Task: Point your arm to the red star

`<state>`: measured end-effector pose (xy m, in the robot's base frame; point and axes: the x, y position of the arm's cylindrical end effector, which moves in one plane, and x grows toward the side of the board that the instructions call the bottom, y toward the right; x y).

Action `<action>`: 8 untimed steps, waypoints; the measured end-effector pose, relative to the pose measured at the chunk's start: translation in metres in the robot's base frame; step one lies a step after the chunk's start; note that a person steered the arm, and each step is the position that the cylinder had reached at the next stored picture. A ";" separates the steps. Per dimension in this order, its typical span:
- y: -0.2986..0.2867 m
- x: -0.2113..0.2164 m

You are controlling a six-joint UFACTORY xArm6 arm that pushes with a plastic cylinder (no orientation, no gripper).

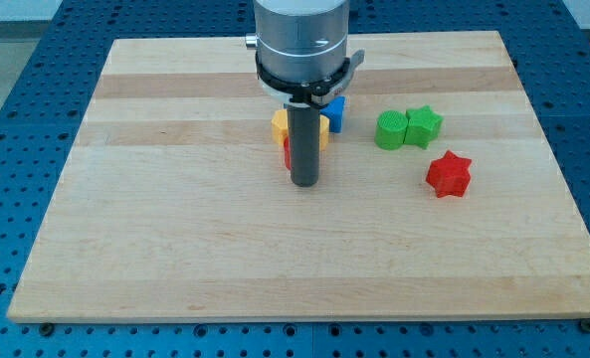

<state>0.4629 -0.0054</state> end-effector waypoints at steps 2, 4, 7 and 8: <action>0.000 -0.005; 0.001 0.002; 0.101 0.060; 0.143 0.060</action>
<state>0.5227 0.1376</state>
